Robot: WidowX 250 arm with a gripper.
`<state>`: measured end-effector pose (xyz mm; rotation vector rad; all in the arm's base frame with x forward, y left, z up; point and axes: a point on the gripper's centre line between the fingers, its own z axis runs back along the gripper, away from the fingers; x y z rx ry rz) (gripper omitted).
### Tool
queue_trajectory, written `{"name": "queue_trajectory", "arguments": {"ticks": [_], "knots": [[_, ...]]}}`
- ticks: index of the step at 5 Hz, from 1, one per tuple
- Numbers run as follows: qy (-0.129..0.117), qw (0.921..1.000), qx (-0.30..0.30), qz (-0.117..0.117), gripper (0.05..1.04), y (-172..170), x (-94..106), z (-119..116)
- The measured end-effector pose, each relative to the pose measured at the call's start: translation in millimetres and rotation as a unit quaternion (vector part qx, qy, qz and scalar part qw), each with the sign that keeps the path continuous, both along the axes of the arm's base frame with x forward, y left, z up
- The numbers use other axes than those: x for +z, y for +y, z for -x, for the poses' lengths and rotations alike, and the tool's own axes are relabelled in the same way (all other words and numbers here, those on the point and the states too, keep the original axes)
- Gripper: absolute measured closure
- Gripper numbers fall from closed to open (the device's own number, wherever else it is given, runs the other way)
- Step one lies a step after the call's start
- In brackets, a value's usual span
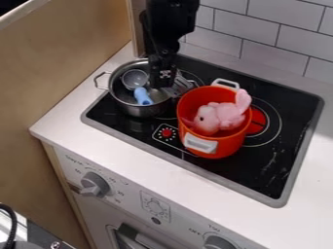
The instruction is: Put the pink toy in the silver pot
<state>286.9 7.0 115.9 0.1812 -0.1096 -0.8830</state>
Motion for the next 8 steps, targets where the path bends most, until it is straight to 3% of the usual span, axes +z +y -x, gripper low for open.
{"name": "queue_trajectory", "arguments": {"ticks": [1, 2, 3, 4, 6, 7, 8], "knots": [[-0.011, 0.9999, -0.002, 0.01, 0.085, -22.4, 10.6, -0.1], [-0.05, 0.9977, -0.037, 0.026, 0.084, -42.5, 19.8, -6.4], [-0.094, 0.9902, -0.095, 0.04, 0.084, -58.8, 22.1, -17.7], [-0.1, 0.9877, -0.113, 0.04, 0.084, -66.0, 14.3, -23.9], [-0.077, 0.9897, -0.118, 0.024, 0.084, -85.1, 2.2, -24.5], [-0.093, 0.9887, -0.116, 0.02, 0.084, -92.7, -3.7, -29.6], [-0.093, 0.9885, -0.117, 0.019, 0.084, -91.8, -13.8, -28.0]]}}
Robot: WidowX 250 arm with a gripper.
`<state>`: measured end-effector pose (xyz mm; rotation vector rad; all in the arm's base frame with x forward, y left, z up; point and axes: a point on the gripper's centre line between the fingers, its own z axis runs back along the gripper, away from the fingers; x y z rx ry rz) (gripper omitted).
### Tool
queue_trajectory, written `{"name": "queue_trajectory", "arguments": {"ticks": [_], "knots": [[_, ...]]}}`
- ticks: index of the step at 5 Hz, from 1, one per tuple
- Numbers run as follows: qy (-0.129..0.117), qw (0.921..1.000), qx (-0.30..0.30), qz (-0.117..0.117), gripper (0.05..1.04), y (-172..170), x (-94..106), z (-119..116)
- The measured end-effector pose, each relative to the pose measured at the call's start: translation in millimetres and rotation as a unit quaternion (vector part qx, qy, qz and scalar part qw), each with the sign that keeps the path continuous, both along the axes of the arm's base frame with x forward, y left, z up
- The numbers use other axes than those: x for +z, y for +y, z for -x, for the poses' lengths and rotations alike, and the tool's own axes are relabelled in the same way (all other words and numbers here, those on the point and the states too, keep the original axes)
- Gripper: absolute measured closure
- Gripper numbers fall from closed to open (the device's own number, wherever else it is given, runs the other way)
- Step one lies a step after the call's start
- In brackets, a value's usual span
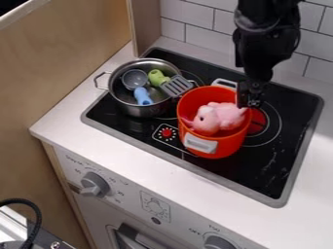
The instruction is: Put the pink toy in the silver pot
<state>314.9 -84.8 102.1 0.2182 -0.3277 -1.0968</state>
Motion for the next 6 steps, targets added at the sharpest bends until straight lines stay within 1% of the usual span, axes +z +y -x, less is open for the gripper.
{"name": "queue_trajectory", "arguments": {"ticks": [1, 2, 3, 4, 5, 6], "knots": [[0.019, 0.9995, -0.007, -0.025, 0.085, 6.6, -11.9, 12.0], [0.021, 0.999, -0.01, -0.038, 0.084, 14.2, -5.3, 22.9], [0.025, 0.9988, -0.005, -0.042, 0.084, 17.4, -7.1, 29.4], [0.022, 0.9992, -0.01, -0.033, 0.084, 17.2, -14.1, 31.7], [0.014, 0.9993, -0.009, -0.032, 0.084, 19.0, -20.5, 33.3], [0.01, 0.9995, -0.004, -0.031, 0.084, 21.2, -8.7, 37.4]]}}
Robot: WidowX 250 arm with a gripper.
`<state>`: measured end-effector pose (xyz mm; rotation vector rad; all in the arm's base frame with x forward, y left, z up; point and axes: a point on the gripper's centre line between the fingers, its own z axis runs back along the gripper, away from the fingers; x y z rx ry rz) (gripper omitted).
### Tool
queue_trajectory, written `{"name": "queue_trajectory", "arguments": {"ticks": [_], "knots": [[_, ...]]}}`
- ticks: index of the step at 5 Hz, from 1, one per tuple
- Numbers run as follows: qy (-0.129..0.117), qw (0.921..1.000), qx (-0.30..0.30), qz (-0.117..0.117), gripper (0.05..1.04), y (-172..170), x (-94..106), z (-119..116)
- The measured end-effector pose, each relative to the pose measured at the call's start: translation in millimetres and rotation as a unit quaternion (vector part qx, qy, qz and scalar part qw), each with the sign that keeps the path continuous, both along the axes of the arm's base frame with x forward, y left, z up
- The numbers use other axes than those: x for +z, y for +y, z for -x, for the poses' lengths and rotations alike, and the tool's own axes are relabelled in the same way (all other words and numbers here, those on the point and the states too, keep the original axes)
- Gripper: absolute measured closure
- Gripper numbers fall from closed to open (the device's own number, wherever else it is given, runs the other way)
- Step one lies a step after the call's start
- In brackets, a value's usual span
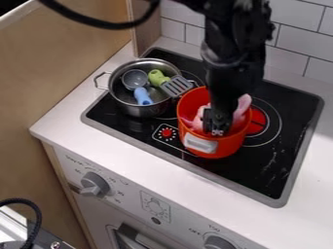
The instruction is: Put the pink toy in the silver pot
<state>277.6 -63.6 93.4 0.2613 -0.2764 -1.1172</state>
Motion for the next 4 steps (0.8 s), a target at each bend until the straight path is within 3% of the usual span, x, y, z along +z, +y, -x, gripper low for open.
{"name": "queue_trajectory", "arguments": {"ticks": [2, 3, 4], "knots": [[0.002, 1.0, 0.007, 0.005, 0.084, -3.7, 15.3, -5.5], [-0.019, 0.9997, 0.005, 0.011, 0.084, -3.3, 13.8, -13.3], [-0.019, 0.9998, 0.006, 0.006, 0.084, -0.2, 5.7, -13.1]]}}
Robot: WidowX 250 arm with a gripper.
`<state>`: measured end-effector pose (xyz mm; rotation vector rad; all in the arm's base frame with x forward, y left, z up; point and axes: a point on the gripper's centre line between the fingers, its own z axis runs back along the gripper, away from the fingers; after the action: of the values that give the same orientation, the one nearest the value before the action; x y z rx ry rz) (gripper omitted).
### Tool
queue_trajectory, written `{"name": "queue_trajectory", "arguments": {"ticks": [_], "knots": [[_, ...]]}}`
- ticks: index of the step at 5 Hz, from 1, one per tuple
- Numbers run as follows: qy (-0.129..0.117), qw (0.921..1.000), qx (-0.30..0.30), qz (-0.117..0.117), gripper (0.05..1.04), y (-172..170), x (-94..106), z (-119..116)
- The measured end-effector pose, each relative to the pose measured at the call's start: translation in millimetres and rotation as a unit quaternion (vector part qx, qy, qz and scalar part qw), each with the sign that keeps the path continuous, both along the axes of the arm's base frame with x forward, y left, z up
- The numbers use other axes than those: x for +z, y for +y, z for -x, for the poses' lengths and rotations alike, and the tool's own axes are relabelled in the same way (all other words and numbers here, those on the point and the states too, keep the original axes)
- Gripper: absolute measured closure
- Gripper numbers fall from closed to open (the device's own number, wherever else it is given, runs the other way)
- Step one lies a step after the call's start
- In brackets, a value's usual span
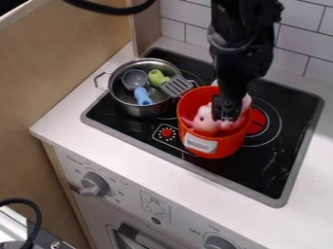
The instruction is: Put the pink toy in the silver pot
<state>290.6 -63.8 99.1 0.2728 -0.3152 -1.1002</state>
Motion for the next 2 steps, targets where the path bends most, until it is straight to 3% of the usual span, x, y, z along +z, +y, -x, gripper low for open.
{"name": "queue_trajectory", "arguments": {"ticks": [2], "knots": [[0.004, 1.0, 0.009, 0.003, 0.084, -4.0, -0.8, 2.8]]}}
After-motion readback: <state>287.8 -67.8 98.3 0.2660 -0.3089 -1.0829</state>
